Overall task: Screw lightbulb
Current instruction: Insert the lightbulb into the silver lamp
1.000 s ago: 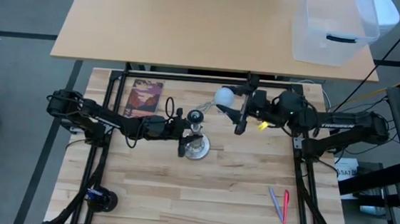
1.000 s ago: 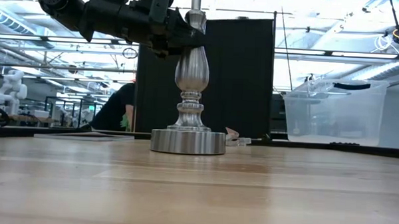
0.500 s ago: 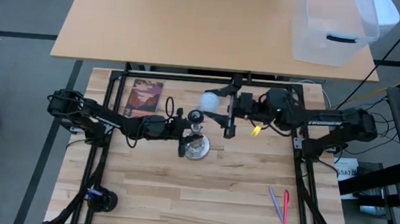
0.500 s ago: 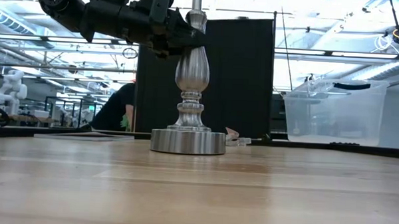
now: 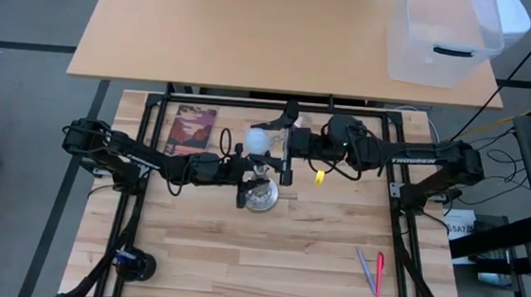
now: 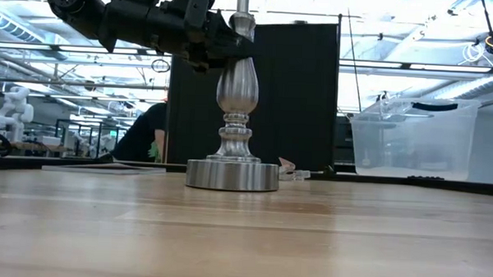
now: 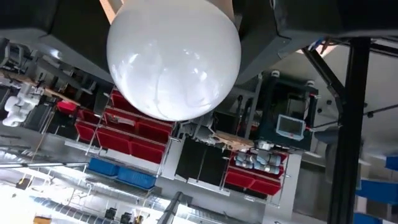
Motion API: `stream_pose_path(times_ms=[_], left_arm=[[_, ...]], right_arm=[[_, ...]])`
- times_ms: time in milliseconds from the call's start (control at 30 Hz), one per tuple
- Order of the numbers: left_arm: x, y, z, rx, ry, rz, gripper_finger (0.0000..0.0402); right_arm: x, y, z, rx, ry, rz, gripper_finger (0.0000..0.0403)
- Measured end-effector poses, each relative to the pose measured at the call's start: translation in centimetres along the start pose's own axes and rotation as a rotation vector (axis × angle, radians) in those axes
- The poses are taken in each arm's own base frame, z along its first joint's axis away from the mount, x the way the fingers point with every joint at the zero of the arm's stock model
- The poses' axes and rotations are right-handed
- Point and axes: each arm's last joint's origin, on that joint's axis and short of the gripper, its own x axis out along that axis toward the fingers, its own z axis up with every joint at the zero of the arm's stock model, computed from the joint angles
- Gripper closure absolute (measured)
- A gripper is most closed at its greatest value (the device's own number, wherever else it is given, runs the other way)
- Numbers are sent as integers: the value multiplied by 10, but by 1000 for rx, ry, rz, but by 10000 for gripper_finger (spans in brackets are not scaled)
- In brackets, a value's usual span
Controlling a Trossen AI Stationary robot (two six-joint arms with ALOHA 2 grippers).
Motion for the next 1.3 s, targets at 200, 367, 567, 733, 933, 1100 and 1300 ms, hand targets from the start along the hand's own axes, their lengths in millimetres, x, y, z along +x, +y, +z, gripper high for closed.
stream_pose_path(times_ms=[200, 367, 567, 733, 933, 1100, 1300], left_arm=[[0, 0, 0, 0, 0, 0, 243], [0, 0, 0, 0, 0, 0, 243], [0, 0, 0, 0, 0, -1, 243], [0, 0, 0, 0, 0, -1, 243], [0, 0, 0, 0, 0, -1, 243], [0, 0, 0, 0, 0, -2, 243], [0, 0, 0, 0, 0, -2, 243]], right_arm=[[0, 0, 1, -13, -2, -1, 125], [0, 0, 0, -38, 1, -1, 125], [-1, -1, -1, -38, 19, -11, 124], [-1, -3, -5, -10, 57, -35, 124], [-1, -3, -7, -3, 77, -31, 124], [-1, -2, -8, -3, 79, -30, 124], [-3, -1, -16, 3, 56, -60, 124]])
